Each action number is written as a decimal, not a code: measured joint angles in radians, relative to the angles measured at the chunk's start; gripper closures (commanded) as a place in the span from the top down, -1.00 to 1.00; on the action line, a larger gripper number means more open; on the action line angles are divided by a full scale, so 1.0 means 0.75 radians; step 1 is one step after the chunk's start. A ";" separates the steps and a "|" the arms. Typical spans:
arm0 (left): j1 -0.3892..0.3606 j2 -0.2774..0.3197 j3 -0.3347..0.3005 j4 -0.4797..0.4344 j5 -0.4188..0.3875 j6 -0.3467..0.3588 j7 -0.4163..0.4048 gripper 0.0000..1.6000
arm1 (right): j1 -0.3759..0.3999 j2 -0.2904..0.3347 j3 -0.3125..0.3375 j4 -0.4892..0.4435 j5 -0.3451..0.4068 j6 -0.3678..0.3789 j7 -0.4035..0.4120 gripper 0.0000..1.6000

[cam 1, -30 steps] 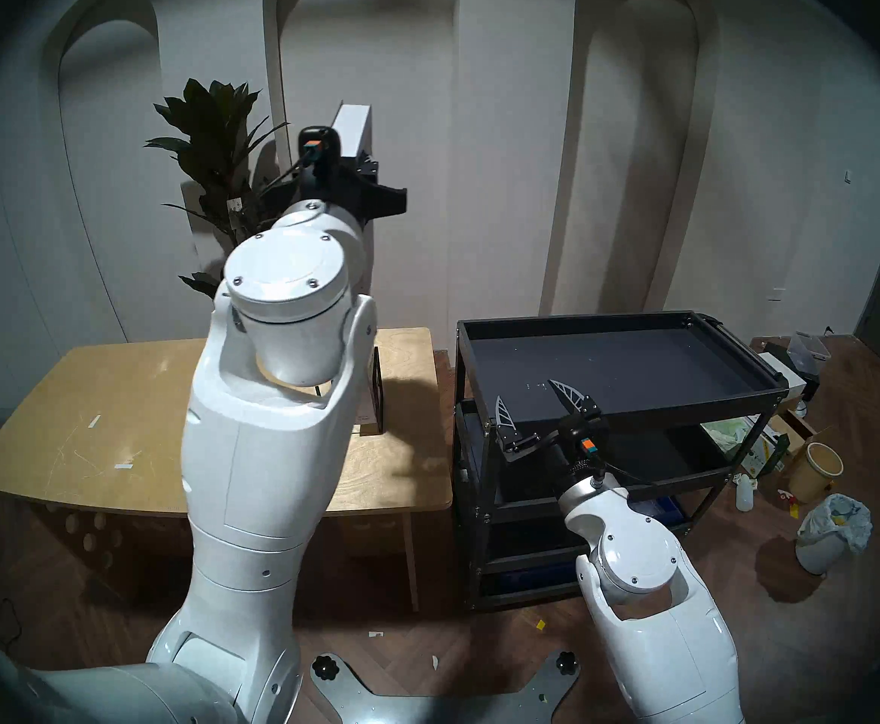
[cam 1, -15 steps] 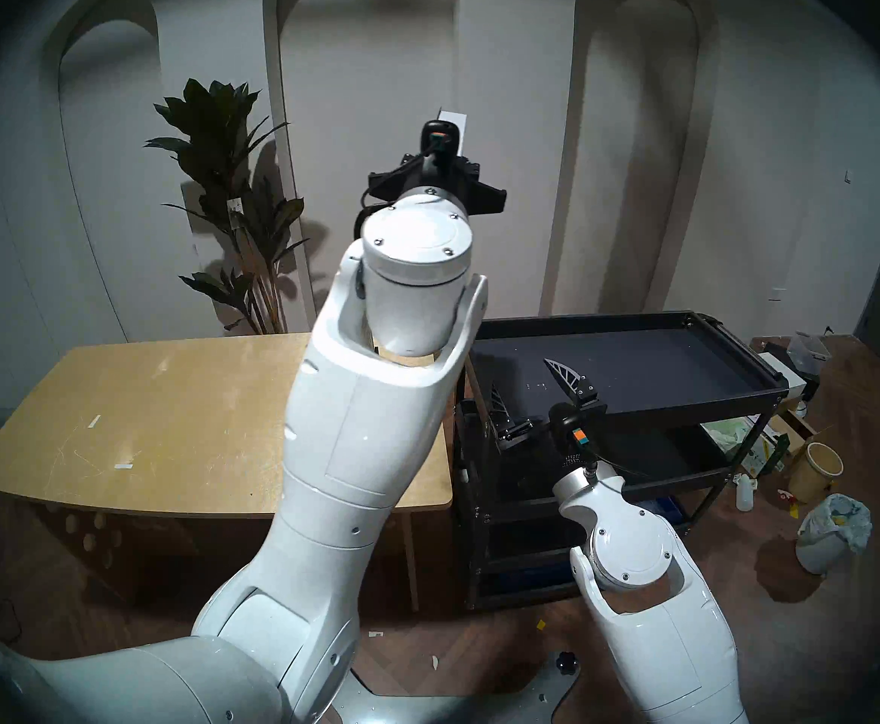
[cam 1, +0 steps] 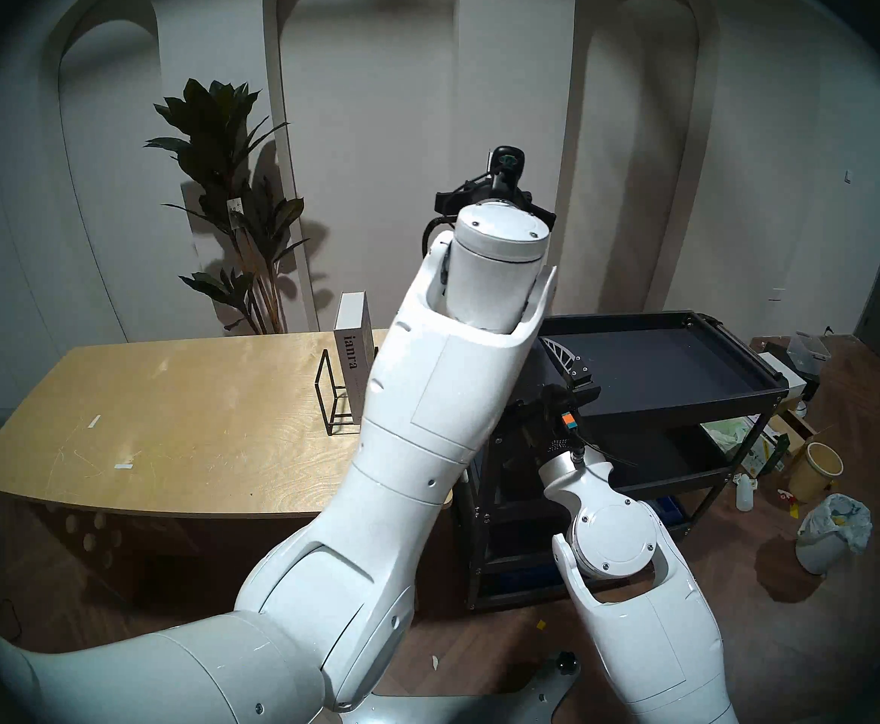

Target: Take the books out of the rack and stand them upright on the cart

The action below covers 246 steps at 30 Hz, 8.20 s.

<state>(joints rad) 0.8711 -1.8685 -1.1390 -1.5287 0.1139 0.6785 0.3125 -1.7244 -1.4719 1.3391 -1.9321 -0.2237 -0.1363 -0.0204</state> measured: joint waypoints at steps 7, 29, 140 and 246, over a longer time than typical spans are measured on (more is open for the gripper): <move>-0.074 -0.084 -0.103 0.149 0.003 0.005 0.035 -1.00 | 0.052 -0.053 -0.017 0.030 -0.022 -0.002 -0.083 1.00; -0.274 -0.167 -0.292 0.472 0.004 0.006 0.146 -1.00 | 0.295 -0.147 -0.115 0.292 0.132 0.029 -0.369 1.00; -0.341 0.128 0.378 0.282 -0.338 -0.035 0.217 1.00 | 1.021 -0.269 -0.095 1.005 0.890 -0.067 -0.514 -1.00; 0.167 0.453 -0.157 -0.257 -0.732 0.082 -0.075 1.00 | 1.312 0.375 -0.070 1.886 1.219 -0.196 0.796 -1.00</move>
<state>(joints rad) 0.9966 -1.5287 -1.2565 -1.7218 -0.4348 0.7403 0.2564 -0.7400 -1.1905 1.2864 -0.5173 0.6906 -0.2836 0.5766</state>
